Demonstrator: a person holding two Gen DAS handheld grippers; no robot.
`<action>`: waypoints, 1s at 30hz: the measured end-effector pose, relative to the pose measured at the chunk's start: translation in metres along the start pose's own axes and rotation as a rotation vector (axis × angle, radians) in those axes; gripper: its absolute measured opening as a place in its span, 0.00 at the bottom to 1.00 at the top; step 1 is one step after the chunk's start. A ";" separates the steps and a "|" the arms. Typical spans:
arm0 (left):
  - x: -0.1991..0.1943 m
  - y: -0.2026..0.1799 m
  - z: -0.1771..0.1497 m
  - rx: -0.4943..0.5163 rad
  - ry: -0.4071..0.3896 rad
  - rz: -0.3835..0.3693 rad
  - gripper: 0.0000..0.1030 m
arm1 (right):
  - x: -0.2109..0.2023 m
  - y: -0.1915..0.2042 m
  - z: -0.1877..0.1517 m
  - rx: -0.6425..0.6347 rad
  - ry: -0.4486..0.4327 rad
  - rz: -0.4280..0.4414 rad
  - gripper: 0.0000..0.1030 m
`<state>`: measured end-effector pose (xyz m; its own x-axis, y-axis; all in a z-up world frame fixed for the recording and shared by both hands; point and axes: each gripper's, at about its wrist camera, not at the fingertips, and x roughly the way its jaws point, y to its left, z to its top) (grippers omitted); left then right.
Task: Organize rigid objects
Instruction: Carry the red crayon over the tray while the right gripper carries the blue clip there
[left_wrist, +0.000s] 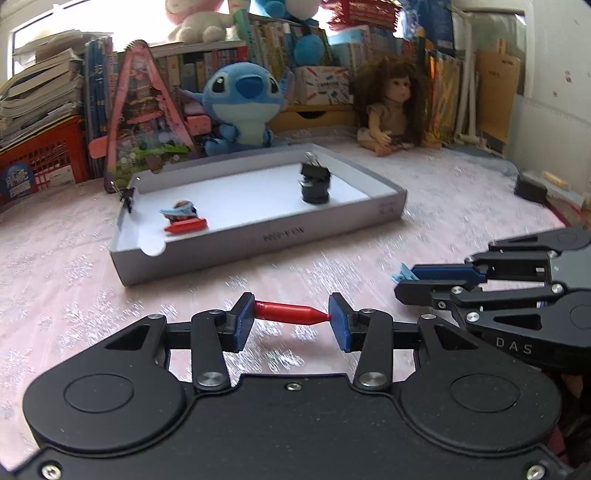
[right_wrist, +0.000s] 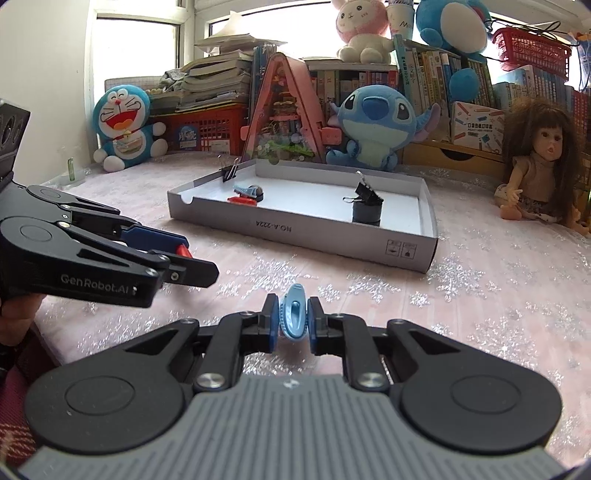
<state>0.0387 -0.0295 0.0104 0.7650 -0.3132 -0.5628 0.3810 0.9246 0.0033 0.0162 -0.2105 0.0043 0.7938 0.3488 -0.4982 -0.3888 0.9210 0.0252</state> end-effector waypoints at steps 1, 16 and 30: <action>0.000 0.004 0.004 -0.013 -0.002 0.001 0.40 | 0.000 -0.001 0.002 0.003 -0.006 -0.006 0.19; 0.012 0.048 0.060 -0.112 -0.061 0.070 0.40 | 0.017 -0.018 0.048 0.023 -0.078 -0.093 0.19; 0.055 0.076 0.084 -0.153 -0.045 0.155 0.40 | 0.054 -0.039 0.088 0.060 -0.110 -0.149 0.19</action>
<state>0.1535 0.0048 0.0492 0.8319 -0.1706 -0.5280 0.1763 0.9835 -0.0400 0.1155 -0.2124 0.0523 0.8881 0.2214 -0.4029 -0.2371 0.9714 0.0112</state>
